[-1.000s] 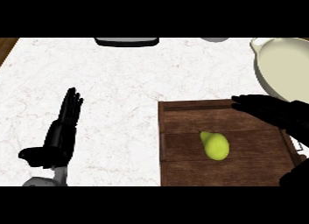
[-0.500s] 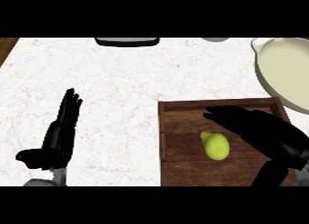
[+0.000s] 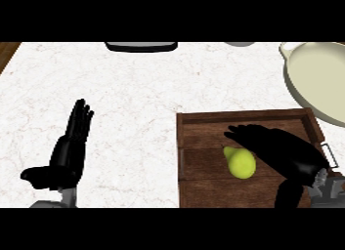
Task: Pick the pear from the tray and place it in the pot
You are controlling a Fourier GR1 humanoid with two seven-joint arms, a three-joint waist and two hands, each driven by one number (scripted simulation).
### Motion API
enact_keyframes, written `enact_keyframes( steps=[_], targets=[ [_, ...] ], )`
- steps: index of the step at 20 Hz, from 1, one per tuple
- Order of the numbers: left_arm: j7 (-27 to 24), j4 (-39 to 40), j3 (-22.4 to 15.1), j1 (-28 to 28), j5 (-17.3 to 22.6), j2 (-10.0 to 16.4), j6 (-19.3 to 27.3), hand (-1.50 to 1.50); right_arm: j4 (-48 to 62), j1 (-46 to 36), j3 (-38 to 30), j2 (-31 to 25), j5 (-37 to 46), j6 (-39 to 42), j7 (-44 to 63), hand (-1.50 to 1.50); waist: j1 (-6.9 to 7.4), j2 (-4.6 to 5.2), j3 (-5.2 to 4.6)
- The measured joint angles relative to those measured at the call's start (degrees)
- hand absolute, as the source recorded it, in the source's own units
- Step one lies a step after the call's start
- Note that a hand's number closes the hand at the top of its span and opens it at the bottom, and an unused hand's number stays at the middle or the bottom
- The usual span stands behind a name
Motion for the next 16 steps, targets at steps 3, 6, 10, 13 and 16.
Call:
enact_keyframes(
  steps=[3, 6, 10, 13, 16],
  targets=[
    [-0.3, 0.9, 1.4, -0.4, 0.3, -0.2, -1.8, 0.0, 1.4, 0.5, -0.2, 2.0, 2.8, 0.5, -1.6, -1.5, -0.02, 0.0, 0.0],
    [-0.3, 0.5, 1.4, 0.2, -1.1, -0.9, -1.9, 0.0, 2.6, 1.1, -0.3, 3.5, 5.9, 0.1, -3.2, -1.5, -0.02, 0.0, 0.01],
    [0.6, 0.2, 1.4, -0.2, -2.6, -2.4, -1.6, 0.0, 4.7, 1.7, 0.3, 6.1, 10.3, -0.5, -4.8, -1.5, -0.03, 0.0, 0.0],
    [-0.2, 0.7, 2.4, 0.2, -2.7, -2.5, -2.8, 0.0, 8.0, 1.6, 0.0, 7.6, 13.2, -1.9, -7.2, -1.5, -0.01, 0.0, 0.0],
    [0.2, -0.1, 3.0, 0.5, -3.0, -2.8, -3.4, 0.0, 11.0, 1.3, -0.8, 8.8, 15.5, -2.9, -9.6, -1.5, 0.02, 0.0, 0.0]
  ],
)
